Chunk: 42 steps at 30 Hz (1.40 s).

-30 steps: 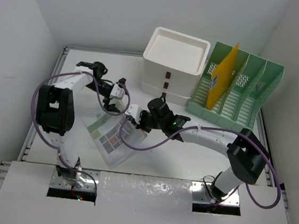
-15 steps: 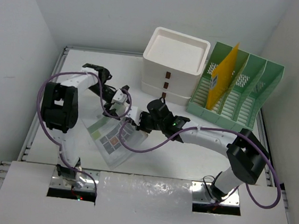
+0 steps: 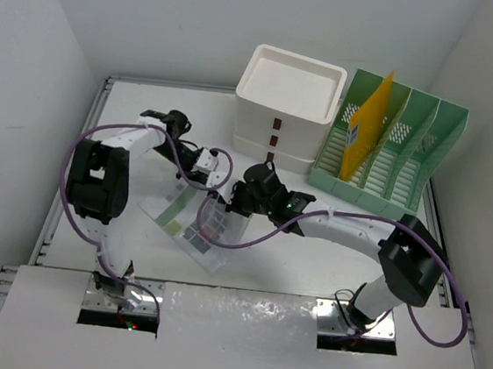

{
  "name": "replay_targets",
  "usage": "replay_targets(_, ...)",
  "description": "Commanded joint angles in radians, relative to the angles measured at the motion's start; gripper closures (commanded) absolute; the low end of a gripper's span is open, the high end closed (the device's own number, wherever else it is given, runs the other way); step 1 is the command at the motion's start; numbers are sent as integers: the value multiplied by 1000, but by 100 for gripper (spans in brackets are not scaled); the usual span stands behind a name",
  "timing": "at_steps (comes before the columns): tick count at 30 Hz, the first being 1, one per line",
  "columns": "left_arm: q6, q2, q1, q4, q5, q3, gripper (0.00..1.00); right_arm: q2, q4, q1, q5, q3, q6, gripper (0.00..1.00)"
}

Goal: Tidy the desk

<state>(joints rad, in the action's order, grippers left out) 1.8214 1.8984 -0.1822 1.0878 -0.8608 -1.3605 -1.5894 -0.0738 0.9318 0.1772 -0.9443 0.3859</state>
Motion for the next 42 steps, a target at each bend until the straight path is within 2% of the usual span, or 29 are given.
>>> replay_targets(1,-288,-142,-7,-199,-21,0,100,110,-119,10,-149,-10,-92,93)
replay_targets(3,-402,-208,-7,-265,8,21,100,190,-119,10,-290,-5,-160,76)
replay_targets(4,-460,-228,-7,-287,15,27,100,221,-118,10,-326,-1,-229,53)
replay_targets(6,-476,-286,-7,-246,13,34,100,329,-116,9,-384,24,-292,38)
replay_targets(7,-482,-304,-7,-223,-4,35,100,366,-116,10,-390,35,-335,26)
replay_targets(12,-507,-444,-7,-103,-59,14,100,551,-70,7,-389,111,-393,10)
replay_targets(15,-670,-514,-7,-124,-104,-20,100,621,-2,7,-435,130,-485,8)
replay_targets(16,-779,-530,-7,-143,-116,-31,100,635,18,7,-444,133,-517,8)
replay_targets(18,-897,-576,-5,-211,-154,-58,100,680,46,6,-452,162,-541,5)
replay_targets(19,-1028,-590,-7,-244,-161,-69,100,696,48,6,-452,174,-557,4)
replay_targets(23,-1215,-657,-2,-333,-190,-143,100,811,66,-22,-478,258,-564,1)
replay_targets(26,-1388,-725,10,-484,-210,-161,100,943,71,-45,-461,300,-567,1)
replay_targets(30,-1586,-720,29,-571,-208,-235,100,964,166,-54,-535,262,-562,1)
replay_targets(33,-1723,-716,47,-684,-225,-233,100,925,161,-67,-458,222,-590,1)
replay_targets(36,-1841,-716,55,-798,-251,-215,100,826,154,-111,-455,159,-659,1)
replay_targets(38,-1870,-719,58,-845,-244,-218,100,775,50,-258,-244,142,-732,1)
replay_targets(39,-1881,-720,61,-848,-238,-224,100,752,-33,-328,-135,157,-853,1)
replay_targets(40,-1884,-722,66,-850,-228,-239,100,715,-225,-432,30,204,-911,1)
replay_targets(41,-1890,-728,78,-865,-227,-244,100,698,-335,-462,78,231,-994,1)
replay_targets(42,-1904,-731,85,-876,-225,-249,100,680,-520,-481,121,257,-1010,2)
